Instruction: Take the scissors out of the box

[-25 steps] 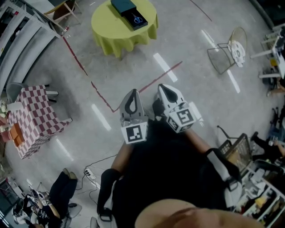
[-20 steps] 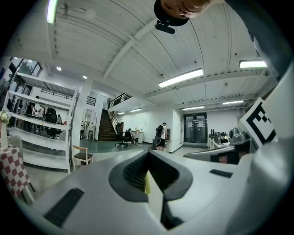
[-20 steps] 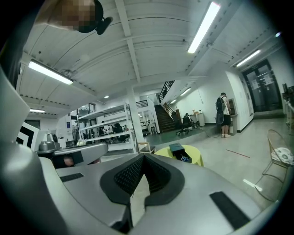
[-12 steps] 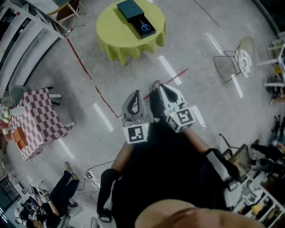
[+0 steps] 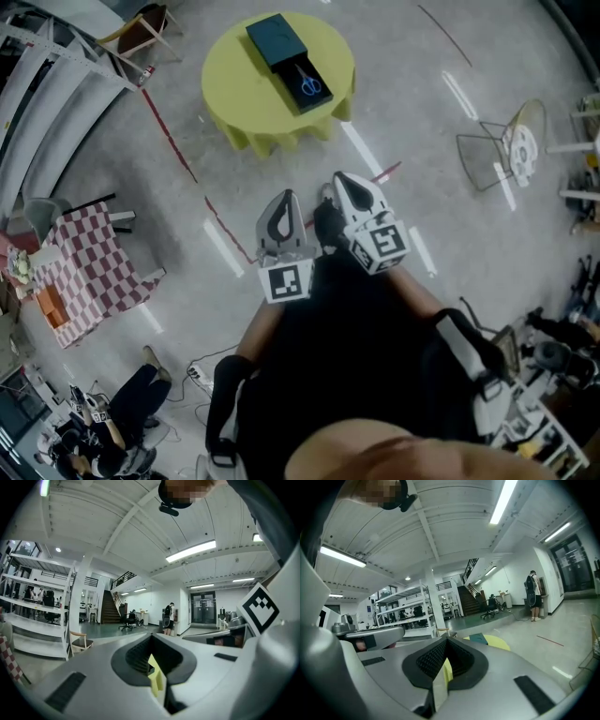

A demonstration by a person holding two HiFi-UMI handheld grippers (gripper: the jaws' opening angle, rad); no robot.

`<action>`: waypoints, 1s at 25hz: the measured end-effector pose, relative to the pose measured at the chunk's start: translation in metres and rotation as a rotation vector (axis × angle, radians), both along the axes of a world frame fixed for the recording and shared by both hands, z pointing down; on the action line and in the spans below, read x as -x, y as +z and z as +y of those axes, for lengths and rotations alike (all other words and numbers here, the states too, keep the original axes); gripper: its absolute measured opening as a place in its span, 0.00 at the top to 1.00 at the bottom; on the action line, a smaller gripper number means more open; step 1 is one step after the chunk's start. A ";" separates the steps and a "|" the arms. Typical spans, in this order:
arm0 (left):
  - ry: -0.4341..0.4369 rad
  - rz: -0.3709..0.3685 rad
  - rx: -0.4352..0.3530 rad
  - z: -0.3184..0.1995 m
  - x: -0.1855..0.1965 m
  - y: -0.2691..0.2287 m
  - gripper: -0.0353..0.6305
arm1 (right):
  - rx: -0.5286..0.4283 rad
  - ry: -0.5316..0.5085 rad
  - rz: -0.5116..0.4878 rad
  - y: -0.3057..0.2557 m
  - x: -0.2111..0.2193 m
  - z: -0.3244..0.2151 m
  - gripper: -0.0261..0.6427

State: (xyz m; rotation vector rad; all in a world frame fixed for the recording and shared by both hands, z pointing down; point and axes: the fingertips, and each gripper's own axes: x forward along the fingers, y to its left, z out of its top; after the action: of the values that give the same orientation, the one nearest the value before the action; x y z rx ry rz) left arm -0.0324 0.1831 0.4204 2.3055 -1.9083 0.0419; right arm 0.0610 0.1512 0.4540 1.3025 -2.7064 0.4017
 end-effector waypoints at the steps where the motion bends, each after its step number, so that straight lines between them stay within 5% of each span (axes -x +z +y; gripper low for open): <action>1: -0.004 -0.003 0.002 -0.014 -0.002 0.000 0.96 | 0.004 -0.003 0.002 0.000 -0.002 -0.013 0.97; 12: -0.046 -0.010 0.012 -0.144 -0.022 -0.007 0.96 | 0.031 -0.053 0.033 0.010 -0.019 -0.145 0.97; 25: -0.071 -0.007 0.014 -0.198 -0.017 0.003 0.96 | 0.085 -0.019 0.066 0.049 -0.008 -0.222 0.97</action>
State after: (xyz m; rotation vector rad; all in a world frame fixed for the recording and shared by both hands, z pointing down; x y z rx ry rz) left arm -0.0152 -0.0154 0.4237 2.2293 -1.9851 0.0554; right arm 0.0692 -0.0712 0.5035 1.2443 -2.6153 0.4587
